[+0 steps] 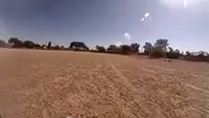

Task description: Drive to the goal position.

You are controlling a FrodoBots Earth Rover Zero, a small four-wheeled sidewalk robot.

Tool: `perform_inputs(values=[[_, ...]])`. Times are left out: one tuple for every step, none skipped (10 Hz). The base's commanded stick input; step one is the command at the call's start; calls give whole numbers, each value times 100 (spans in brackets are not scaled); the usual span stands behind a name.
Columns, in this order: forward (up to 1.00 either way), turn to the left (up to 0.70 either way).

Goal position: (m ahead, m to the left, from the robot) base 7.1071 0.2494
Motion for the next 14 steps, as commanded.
perform_inputs(values=[[45,0],[45,0],[45,0],[45,0],[45,0],[45,0],[45,0],[45,0],[45,0],[45,0],[45,0],[45,0],[45,0],[45,0]])
